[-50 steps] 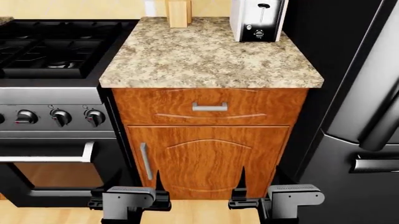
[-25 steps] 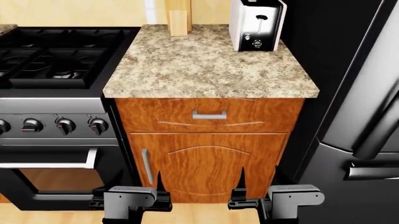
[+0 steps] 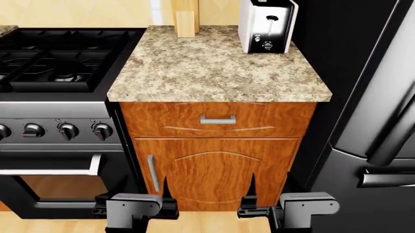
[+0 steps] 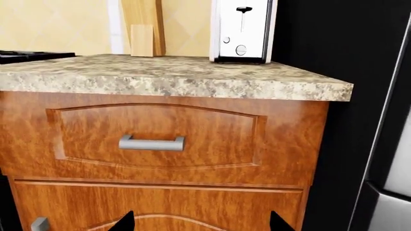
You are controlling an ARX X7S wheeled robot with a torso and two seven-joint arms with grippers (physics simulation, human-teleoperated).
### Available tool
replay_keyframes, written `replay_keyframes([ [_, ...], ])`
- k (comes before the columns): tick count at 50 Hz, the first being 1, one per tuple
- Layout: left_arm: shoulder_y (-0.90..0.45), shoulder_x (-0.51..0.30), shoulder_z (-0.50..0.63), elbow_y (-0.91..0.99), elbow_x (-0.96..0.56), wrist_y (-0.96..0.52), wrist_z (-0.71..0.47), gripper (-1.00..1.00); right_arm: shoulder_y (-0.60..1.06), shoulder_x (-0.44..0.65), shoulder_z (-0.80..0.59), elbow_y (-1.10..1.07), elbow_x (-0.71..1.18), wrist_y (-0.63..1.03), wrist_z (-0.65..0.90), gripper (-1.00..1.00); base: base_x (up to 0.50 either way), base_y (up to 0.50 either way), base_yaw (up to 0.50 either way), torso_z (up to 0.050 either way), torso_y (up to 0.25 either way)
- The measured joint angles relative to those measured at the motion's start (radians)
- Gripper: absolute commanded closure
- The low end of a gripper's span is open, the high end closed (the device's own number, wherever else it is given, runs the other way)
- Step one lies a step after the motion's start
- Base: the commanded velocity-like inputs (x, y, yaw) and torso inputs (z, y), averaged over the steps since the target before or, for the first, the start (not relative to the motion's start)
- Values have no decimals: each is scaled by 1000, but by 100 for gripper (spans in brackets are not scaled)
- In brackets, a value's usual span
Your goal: Push down the lever of the toaster to turn it on.
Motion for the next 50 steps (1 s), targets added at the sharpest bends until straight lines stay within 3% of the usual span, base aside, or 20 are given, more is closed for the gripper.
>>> replay_keyframes([
  [23, 97, -83, -27, 413, 43, -25, -78, -100, -90, 75, 10, -452, 13, 131, 63, -100, 0, 0, 0, 0, 0],
  [39, 122, -111, -26, 477, 49, 70, -78, -100, -118, 102, 10, -574, 11, 144, 86, -100, 10, 0, 0, 0, 0],
  [50, 131, -119, -19, 487, 54, 99, -83, -100, -127, 111, 4, -600, 9, 143, 97, -100, 466, 0, 0, 0, 0],
])
